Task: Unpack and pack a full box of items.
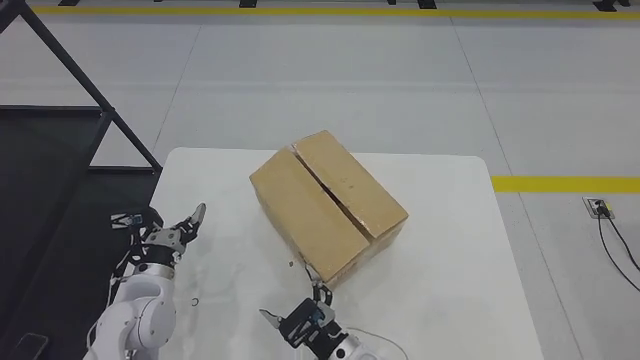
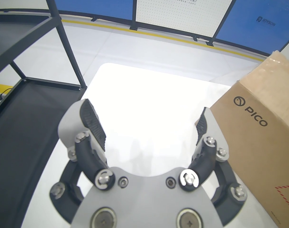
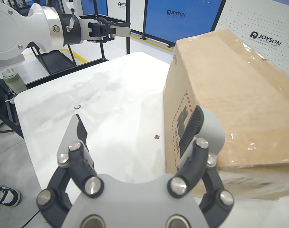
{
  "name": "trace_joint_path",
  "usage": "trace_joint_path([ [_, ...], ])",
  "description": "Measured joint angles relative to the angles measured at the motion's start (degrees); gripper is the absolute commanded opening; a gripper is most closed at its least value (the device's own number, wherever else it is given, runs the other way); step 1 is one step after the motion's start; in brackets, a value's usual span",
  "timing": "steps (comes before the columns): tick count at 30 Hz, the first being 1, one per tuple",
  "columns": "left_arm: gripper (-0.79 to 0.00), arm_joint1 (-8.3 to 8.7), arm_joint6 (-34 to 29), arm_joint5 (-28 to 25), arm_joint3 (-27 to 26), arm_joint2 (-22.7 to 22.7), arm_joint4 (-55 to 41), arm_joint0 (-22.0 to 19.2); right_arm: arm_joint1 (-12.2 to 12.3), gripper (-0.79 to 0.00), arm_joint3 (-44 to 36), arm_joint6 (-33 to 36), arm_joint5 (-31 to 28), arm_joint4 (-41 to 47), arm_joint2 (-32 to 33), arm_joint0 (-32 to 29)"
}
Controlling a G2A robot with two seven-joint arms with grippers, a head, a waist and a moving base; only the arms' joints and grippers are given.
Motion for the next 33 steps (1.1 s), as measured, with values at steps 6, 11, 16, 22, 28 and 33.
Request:
trace_joint_path([
  [6, 0.000, -0.07, -0.2, -0.2, 0.0, 0.5, 0.5, -0.5, 0.7, 0.000, -2.6, 0.7, 0.0, -1.6, 2.9, -3.0],
  [11, 0.000, -0.11, -0.5, -0.5, -0.3, 0.8, 0.8, -0.6, 1.2, 0.000, -3.7, 0.9, -0.7, -1.1, 5.6, -4.5],
  [16, 0.000, -0.14, -0.4, -0.6, -0.4, 0.9, 1.2, -0.8, 1.4, 0.000, -4.0, 1.3, -1.6, -0.4, 7.7, -4.9],
  [22, 0.000, -0.17, -0.6, -0.8, -0.4, 0.9, 1.3, -0.8, 1.5, 0.000, -4.6, 1.3, -2.0, 0.4, 9.9, -5.4],
  [28, 0.000, -0.20, -0.8, -1.0, -0.1, 0.9, 1.4, -1.0, 1.8, 0.000, -6.2, 1.1, -1.9, 0.5, 11.9, -6.6],
  [33, 0.000, -0.26, -1.0, -1.5, 0.3, 1.5, 1.7, -1.5, 2.0, 0.000, -7.2, 0.8, -1.8, 0.9, 13.6, -7.8],
])
